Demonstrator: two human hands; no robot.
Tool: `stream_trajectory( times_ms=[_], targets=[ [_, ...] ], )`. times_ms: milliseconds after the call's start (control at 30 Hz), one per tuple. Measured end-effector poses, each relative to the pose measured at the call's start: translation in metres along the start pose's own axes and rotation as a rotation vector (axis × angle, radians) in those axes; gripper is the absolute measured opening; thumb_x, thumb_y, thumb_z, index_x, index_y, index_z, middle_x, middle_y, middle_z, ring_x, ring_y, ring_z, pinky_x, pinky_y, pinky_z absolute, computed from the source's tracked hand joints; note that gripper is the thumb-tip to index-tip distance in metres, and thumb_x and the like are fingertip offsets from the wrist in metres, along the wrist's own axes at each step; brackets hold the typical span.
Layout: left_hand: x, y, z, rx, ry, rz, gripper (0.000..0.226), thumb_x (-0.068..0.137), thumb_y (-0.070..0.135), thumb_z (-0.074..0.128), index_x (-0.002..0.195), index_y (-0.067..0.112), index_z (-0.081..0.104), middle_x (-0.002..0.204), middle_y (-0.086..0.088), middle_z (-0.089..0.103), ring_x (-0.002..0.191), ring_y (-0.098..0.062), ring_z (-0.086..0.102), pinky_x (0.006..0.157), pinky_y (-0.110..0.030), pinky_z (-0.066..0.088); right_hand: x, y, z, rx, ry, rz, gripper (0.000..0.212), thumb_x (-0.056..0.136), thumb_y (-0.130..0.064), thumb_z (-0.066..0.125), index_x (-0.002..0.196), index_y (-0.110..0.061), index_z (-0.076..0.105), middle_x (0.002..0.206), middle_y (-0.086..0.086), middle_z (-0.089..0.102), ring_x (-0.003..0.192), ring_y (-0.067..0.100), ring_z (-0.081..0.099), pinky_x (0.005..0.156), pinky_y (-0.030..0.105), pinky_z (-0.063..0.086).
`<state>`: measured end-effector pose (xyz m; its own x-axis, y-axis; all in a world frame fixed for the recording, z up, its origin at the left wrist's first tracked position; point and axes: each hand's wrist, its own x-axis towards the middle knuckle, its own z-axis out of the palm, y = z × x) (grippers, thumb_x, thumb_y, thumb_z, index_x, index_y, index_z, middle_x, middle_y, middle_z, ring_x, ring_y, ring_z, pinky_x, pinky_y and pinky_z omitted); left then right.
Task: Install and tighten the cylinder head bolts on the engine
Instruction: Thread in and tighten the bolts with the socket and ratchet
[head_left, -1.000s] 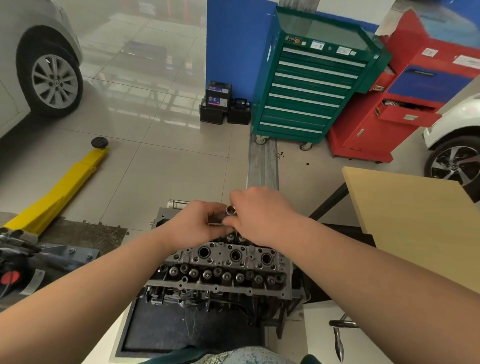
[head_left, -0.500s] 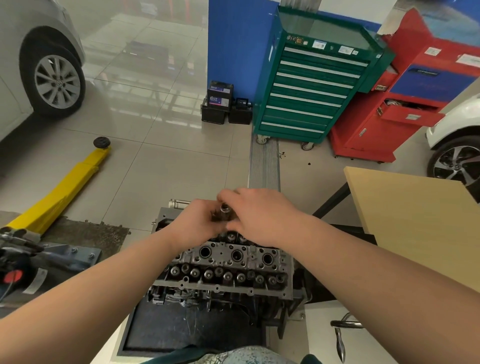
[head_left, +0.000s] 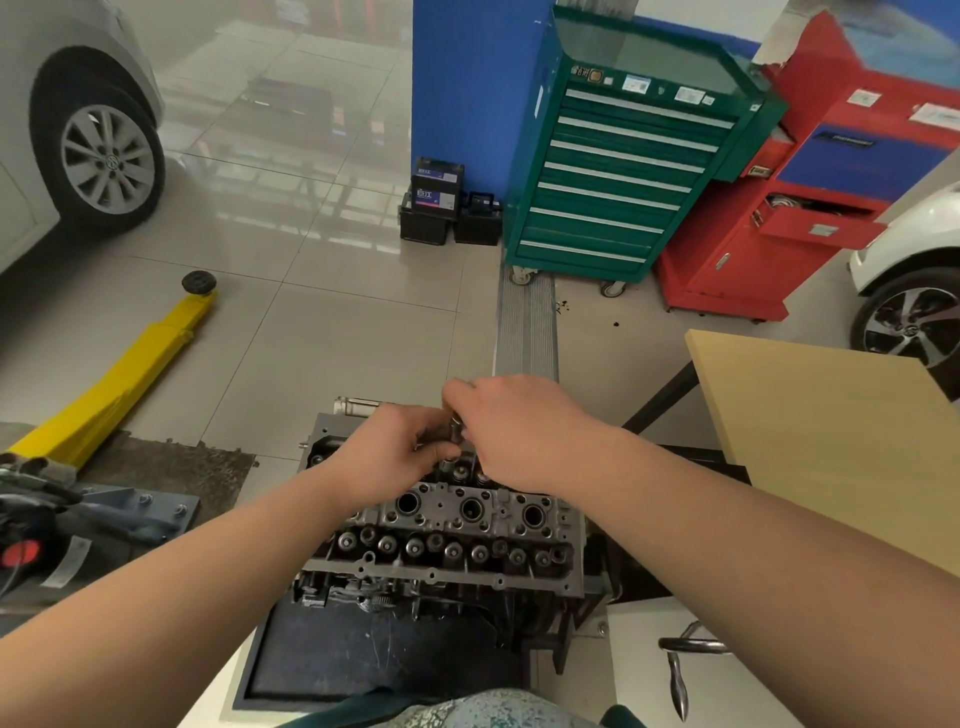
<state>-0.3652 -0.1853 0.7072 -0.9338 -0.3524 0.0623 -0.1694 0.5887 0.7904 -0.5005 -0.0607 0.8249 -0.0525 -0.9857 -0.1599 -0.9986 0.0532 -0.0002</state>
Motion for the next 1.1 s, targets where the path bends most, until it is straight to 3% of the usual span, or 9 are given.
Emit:
stream_trajectory(
  times_ms=[67,133,200,267,400,600,733,933,1100],
  targets=[
    [0.000,0.003,0.000,-0.031,-0.021,0.033,0.003,0.096,0.022,0.074,0.097,0.024,0.072,0.084,0.008,0.073,0.077,-0.015,0.069,0.073,-0.038,0.057,0.001,-0.001,0.002,-0.035,0.020,0.072,0.025,0.101,-0.037,0.058,0.098,-0.019,0.041,0.069,-0.005,0.033,0.070,0.025,0.052,0.047,0.032,0.022],
    [-0.001,0.010,0.001,-0.095,0.008,0.026,0.017,0.088,0.029,0.078,0.088,0.042,0.067,0.083,0.014,0.072,0.077,-0.012,0.069,0.071,-0.026,0.055,0.002,-0.007,0.006,-0.091,0.039,0.153,0.036,0.104,-0.053,0.044,0.091,-0.020,0.043,0.064,-0.003,0.031,0.064,0.023,0.044,0.047,0.032,0.019],
    [-0.001,0.010,0.004,-0.084,0.081,0.013,0.039,0.081,0.017,0.081,0.080,0.050,0.060,0.077,0.020,0.069,0.071,-0.006,0.065,0.063,-0.015,0.047,0.001,-0.012,0.012,-0.124,0.060,0.156,0.044,0.102,-0.064,0.037,0.088,-0.022,0.044,0.063,-0.003,0.033,0.060,0.023,0.039,0.049,0.032,0.023],
    [0.000,0.007,0.005,-0.033,0.110,-0.031,0.045,0.082,0.003,0.076,0.075,0.045,0.060,0.069,0.015,0.068,0.063,-0.010,0.062,0.061,-0.022,0.047,-0.002,-0.010,0.012,-0.067,0.061,0.113,0.047,0.099,-0.067,0.042,0.098,-0.021,0.046,0.073,-0.004,0.046,0.066,0.023,0.045,0.055,0.034,0.033],
    [0.005,0.002,-0.001,-0.028,-0.020,-0.032,0.018,0.093,0.016,0.078,0.081,0.024,0.067,0.062,0.013,0.063,0.053,-0.007,0.052,0.055,-0.020,0.043,-0.002,0.000,0.003,-0.022,-0.018,0.012,0.025,0.100,-0.035,0.059,0.115,-0.018,0.049,0.091,-0.002,0.056,0.083,0.025,0.061,0.059,0.037,0.040],
    [0.000,0.005,0.004,-0.146,0.043,-0.037,0.024,0.081,0.027,0.087,0.098,0.020,0.072,0.089,0.005,0.075,0.084,-0.016,0.073,0.081,-0.039,0.061,-0.001,-0.005,0.003,-0.029,0.028,-0.004,0.023,0.101,-0.035,0.054,0.119,-0.020,0.051,0.101,-0.001,0.063,0.089,0.025,0.062,0.062,0.039,0.046],
    [-0.002,0.003,0.010,-0.077,0.131,-0.089,0.025,0.079,0.035,0.084,0.090,0.016,0.073,0.080,0.002,0.074,0.075,-0.021,0.071,0.073,-0.048,0.059,-0.001,-0.003,0.006,0.004,0.005,-0.036,0.021,0.101,-0.028,0.058,0.119,-0.023,0.049,0.097,-0.004,0.057,0.092,0.023,0.060,0.060,0.037,0.038],
    [0.006,0.002,0.003,-0.056,-0.035,-0.045,0.018,0.091,0.024,0.079,0.083,0.011,0.071,0.073,-0.007,0.071,0.066,-0.028,0.064,0.065,-0.046,0.053,0.001,-0.003,0.008,0.010,-0.003,-0.043,0.021,0.101,-0.027,0.059,0.119,-0.019,0.050,0.103,-0.001,0.057,0.093,0.022,0.058,0.062,0.036,0.037],
    [0.003,0.008,0.003,-0.171,-0.007,-0.020,0.023,0.084,0.031,0.070,0.070,0.041,0.056,0.063,0.016,0.058,0.056,-0.006,0.048,0.057,-0.019,0.037,0.006,-0.011,0.015,0.010,0.031,0.105,0.025,0.105,-0.038,0.053,0.108,-0.013,0.050,0.093,0.006,0.067,0.082,0.030,0.066,0.058,0.037,0.037]
  ],
)
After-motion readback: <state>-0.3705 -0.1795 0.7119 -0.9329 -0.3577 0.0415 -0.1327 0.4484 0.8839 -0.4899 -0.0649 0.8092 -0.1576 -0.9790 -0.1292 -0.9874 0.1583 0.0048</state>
